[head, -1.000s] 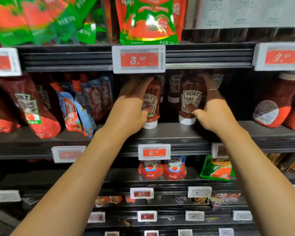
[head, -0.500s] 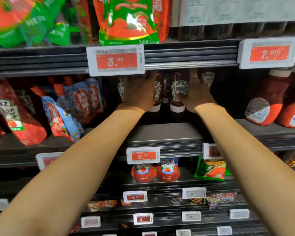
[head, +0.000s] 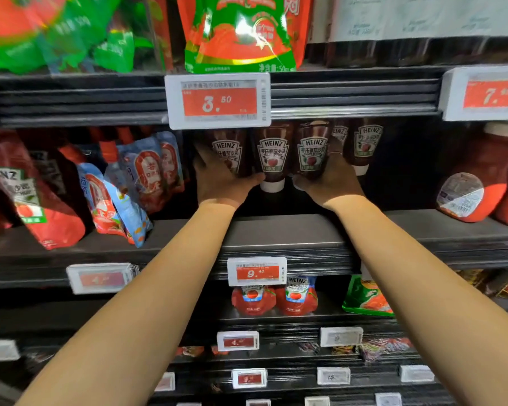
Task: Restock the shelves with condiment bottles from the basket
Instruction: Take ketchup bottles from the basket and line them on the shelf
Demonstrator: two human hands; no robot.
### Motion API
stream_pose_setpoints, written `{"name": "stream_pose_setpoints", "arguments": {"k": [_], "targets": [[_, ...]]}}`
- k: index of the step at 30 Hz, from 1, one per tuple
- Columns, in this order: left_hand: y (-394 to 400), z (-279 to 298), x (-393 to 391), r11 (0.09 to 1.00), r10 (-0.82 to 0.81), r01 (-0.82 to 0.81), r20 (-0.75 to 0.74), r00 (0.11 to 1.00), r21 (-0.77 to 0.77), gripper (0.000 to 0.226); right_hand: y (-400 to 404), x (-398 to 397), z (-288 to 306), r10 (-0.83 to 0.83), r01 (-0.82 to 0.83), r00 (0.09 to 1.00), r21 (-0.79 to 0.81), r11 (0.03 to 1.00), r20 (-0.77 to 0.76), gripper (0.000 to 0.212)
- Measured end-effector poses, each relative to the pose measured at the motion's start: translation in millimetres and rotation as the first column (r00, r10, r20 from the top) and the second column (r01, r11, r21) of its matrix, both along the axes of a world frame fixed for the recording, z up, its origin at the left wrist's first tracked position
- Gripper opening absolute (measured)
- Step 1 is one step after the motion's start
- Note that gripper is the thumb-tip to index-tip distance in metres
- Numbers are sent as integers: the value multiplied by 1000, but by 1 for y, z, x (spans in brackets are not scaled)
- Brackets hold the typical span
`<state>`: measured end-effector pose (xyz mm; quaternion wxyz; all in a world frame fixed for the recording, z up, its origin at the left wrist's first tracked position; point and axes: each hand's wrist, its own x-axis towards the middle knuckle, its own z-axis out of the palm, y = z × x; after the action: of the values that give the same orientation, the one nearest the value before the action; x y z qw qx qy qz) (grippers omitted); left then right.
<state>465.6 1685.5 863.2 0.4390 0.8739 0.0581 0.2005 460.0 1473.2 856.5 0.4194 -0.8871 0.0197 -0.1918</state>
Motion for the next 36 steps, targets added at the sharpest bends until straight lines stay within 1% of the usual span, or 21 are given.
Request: {"name": "stream_pose_setpoints", "arguments": {"k": [2, 4, 7, 12, 16, 18, 23, 30, 34, 36], "targets": [[-1, -5, 4, 998, -36, 32, -70, 997, -49, 136, 1, 3, -3, -22, 22, 1000, -13, 1000, 20, 93], [-2, -6, 5, 999, -35, 32, -88, 996, -35, 128, 1, 4, -4, -38, 39, 999, -28, 999, 37, 92], [-1, -6, 6, 1000, -18, 18, -62, 998, -7, 116, 3, 6, -5, -38, 41, 997, -53, 998, 60, 86], [-3, -7, 6, 1000, -11, 12, -47, 999, 6, 98, 5, 6, -6, -21, 22, 998, -26, 999, 61, 83], [0, -7, 8, 999, 32, -31, -51, 998, 29, 72, 3, 7, -6, -11, 12, 998, -6, 1000, 55, 84], [1, -7, 9, 998, 49, -47, -41, 998, 47, 65, 3, 7, -7, -16, 17, 998, -14, 1000, 59, 84], [1, -7, 9, 997, 58, -56, -30, 998, 61, 67, 2, 10, -9, -12, 13, 998, -14, 1000, 57, 82], [3, -9, 7, 999, 42, -42, -21, 999, 20, 68, 2, 12, -11, 8, -7, 1000, -20, 1000, 27, 76], [8, -6, 2, 998, 33, -37, -83, 996, -52, 85, 1, -1, -5, 0, -1, 999, 43, 999, 34, 75], [13, -5, -3, 998, 27, -33, -109, 994, -52, 87, 0, -10, -3, -13, 12, 999, 29, 1000, 43, 71]]}}
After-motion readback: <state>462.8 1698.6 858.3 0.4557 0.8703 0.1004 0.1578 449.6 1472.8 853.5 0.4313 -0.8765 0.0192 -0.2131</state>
